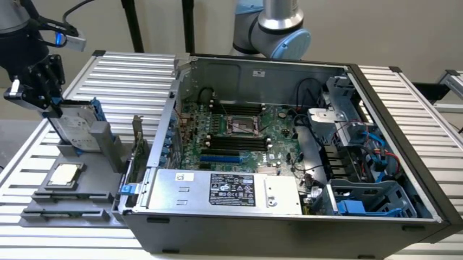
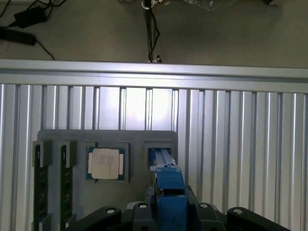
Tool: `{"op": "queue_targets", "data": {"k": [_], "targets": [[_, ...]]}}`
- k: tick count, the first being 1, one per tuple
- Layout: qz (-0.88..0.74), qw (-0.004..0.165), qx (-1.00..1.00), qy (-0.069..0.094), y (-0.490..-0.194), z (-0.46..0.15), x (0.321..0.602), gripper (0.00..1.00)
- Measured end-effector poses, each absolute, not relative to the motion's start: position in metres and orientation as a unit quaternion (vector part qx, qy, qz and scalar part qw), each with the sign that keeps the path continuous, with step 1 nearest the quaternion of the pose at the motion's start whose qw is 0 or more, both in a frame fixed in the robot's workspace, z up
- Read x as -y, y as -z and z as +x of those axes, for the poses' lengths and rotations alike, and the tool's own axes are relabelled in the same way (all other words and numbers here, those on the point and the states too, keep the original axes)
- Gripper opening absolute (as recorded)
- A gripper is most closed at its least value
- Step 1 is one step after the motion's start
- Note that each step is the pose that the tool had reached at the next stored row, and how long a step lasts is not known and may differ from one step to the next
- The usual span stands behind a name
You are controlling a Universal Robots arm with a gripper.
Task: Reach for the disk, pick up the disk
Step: 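Pick up the disk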
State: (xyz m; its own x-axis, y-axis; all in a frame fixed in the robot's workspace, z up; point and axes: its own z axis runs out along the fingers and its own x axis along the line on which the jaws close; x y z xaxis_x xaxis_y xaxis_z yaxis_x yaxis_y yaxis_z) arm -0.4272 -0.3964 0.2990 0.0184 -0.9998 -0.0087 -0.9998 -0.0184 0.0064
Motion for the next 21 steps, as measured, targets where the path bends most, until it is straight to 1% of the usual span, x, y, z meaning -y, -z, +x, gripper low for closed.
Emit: {"op": "queue_targets", "data": {"k": [1, 2, 21], "targets": [[-0.714, 0.001, -0.701, -0.005, -0.2990, -0.4272, 0.3963, 0.36], [-0.714, 0.001, -0.701, -0.005, -0.2990, -0.4272, 0.3963, 0.33], [-0.708, 0.001, -0.706, -0.005, -0.2989, -0.4274, 0.3980, 0.33]]}}
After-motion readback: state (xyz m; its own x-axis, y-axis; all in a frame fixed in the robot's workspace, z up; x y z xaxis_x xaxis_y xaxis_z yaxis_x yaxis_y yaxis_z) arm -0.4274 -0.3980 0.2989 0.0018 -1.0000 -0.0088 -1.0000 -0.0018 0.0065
